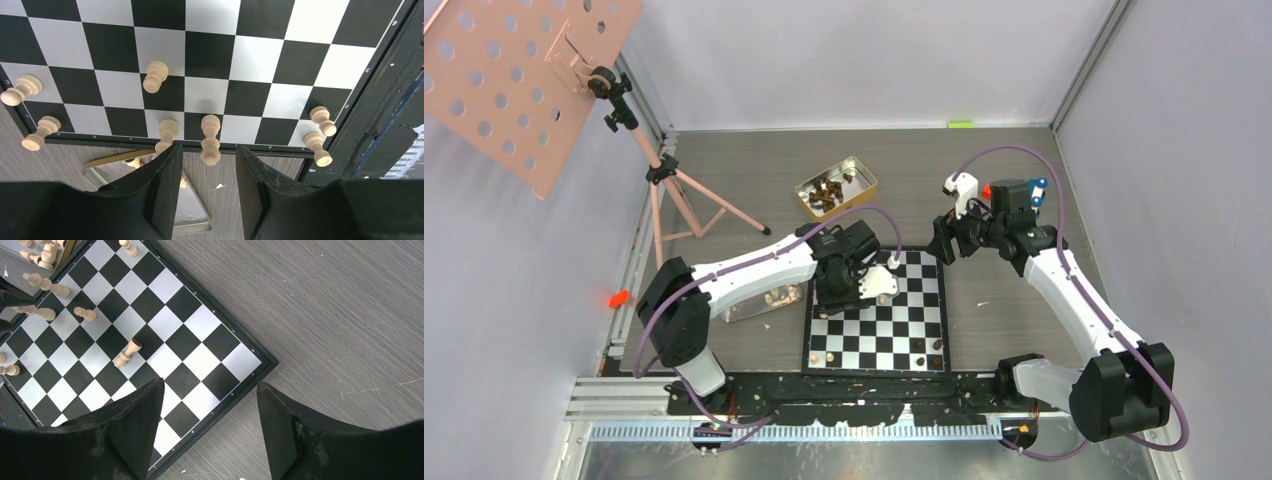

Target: Set up the chess pieces on the board

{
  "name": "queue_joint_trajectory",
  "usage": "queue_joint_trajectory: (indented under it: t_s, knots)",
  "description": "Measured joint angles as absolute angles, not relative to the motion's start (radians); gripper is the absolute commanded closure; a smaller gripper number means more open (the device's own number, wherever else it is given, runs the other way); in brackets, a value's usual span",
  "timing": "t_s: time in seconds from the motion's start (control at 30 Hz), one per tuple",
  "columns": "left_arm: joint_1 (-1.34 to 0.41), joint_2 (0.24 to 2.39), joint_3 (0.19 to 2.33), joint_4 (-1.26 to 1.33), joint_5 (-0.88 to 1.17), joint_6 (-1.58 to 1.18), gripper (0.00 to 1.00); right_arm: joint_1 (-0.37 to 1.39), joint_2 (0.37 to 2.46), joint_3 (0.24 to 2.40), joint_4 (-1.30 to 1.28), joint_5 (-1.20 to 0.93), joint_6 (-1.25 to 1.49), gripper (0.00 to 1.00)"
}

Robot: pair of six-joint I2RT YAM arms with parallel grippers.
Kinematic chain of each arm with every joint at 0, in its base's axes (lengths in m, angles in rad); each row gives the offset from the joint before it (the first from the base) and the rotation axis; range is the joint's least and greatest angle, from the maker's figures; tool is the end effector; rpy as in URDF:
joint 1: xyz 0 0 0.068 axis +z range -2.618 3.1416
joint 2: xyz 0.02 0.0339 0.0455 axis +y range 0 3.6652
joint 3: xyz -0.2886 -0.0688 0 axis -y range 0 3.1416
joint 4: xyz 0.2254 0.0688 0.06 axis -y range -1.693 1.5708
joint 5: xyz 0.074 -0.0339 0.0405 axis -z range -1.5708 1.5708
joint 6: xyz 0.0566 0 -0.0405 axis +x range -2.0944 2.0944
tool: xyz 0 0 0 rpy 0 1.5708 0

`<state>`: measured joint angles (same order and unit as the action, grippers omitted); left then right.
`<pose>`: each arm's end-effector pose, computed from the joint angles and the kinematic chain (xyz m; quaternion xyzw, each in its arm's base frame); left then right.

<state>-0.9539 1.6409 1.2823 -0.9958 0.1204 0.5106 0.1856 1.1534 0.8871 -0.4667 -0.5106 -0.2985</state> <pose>0.1682 -0.2489 0.2513 0.6683 0.7336 -0.0820 0.0920 0.2189 0.0692 0.2933 -0.3116 0.8335 0.2081 0.4060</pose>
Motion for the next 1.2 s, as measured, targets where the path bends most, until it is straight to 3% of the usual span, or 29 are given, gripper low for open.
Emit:
queue_joint_trajectory:
  t_s: [0.4, 0.83, 1.2]
  knots:
    - [-0.955, 1.694, 1.27, -0.991, 0.064, 0.533, 0.56, 0.186, 1.153, 0.887, -0.466, -0.511, -0.306, 0.26]
    - [-0.955, 1.729, 1.254, -0.986, 0.015, 0.539, 0.74, 0.186, 1.153, 0.887, -0.466, -0.511, -0.309, 0.26]
    - [-0.955, 1.729, 1.254, -0.99, -0.011, 0.54, 0.78, 0.186, 1.153, 0.886, -0.467, -0.511, -0.31, 0.26]
